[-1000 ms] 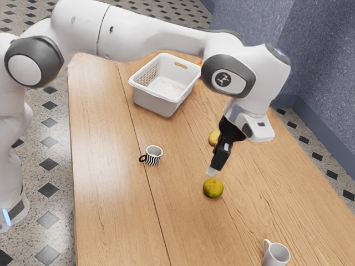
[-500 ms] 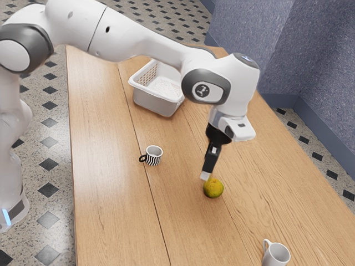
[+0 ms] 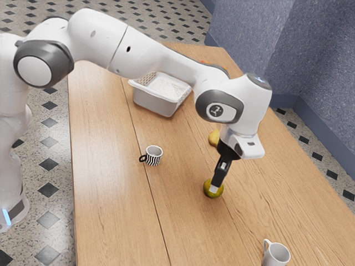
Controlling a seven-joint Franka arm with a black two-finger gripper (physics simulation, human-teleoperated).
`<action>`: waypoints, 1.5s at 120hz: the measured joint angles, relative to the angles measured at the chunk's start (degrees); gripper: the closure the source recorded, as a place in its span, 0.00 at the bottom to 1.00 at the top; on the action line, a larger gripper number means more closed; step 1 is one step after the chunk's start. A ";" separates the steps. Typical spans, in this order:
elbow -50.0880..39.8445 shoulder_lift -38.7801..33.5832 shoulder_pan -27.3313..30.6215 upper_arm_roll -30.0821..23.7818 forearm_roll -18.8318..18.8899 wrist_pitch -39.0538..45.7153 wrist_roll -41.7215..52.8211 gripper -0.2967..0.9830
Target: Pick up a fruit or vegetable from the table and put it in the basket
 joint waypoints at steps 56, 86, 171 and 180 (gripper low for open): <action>0.80 -0.01 0.02 1.27 -0.06 -2.88 1.94 0.23; 0.55 1.52 0.22 2.93 -0.21 -2.93 3.11 0.23; 2.37 7.65 0.55 2.64 -1.03 0.31 4.91 0.35; 2.37 7.64 0.62 2.70 -1.01 0.47 5.00 0.46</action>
